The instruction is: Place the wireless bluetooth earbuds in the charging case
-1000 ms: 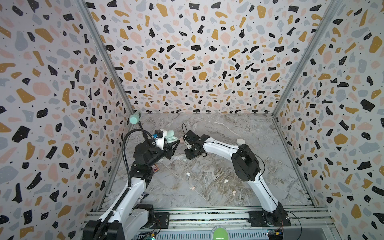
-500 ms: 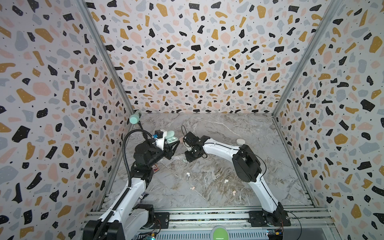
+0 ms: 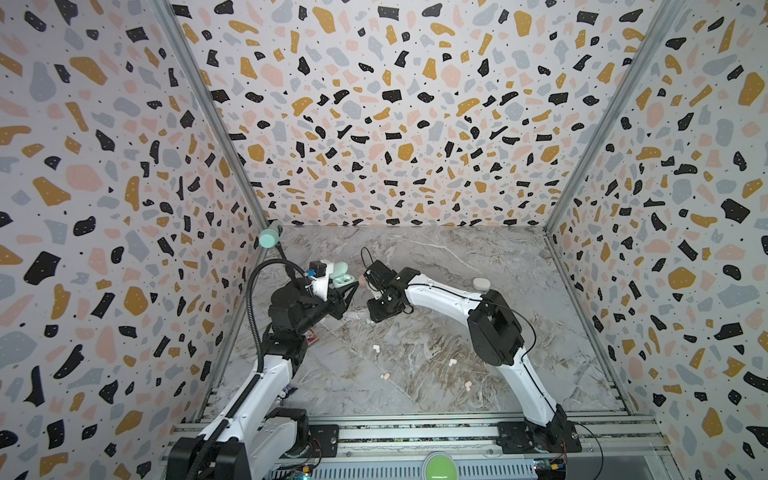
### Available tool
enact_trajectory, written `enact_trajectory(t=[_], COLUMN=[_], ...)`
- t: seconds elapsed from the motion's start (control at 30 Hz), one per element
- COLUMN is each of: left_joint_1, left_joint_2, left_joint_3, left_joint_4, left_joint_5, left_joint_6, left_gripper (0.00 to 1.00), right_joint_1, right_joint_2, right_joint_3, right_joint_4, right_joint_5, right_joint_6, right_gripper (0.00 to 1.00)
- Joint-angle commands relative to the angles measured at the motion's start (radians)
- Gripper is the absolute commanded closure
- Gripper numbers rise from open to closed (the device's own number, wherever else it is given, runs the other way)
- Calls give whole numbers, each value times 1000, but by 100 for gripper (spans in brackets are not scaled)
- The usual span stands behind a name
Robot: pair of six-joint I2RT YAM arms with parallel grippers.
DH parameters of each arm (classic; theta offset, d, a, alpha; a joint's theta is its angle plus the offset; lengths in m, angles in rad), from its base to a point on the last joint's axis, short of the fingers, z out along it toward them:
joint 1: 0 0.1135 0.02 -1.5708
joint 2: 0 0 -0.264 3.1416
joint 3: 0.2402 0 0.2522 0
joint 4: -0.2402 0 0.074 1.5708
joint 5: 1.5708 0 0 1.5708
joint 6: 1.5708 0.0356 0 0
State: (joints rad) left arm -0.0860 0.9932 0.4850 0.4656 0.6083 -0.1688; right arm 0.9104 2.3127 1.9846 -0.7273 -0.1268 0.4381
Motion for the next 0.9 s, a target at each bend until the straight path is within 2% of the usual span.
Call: enact_trajectory(t=[0.0,0.33,0.87], left_joint_1=[11,54,55], left_joint_2=[4,6,6], left_joint_3=[31,37,24], left_joint_4=[-1,-20,-1], left_joint_5=[-29,-61,-45], left_joint_6=[14,15,2], left_gripper=[100,100,100], right_joint_1=[21,34,40], right_joint_2=[6,61,148], right_joint_3=[72,137,236], right_joint_4=[-43,-48,-77], right_joint_5=[1,6,32], right_joint_6=[13,24,-7], right_gripper=[52,54,69])
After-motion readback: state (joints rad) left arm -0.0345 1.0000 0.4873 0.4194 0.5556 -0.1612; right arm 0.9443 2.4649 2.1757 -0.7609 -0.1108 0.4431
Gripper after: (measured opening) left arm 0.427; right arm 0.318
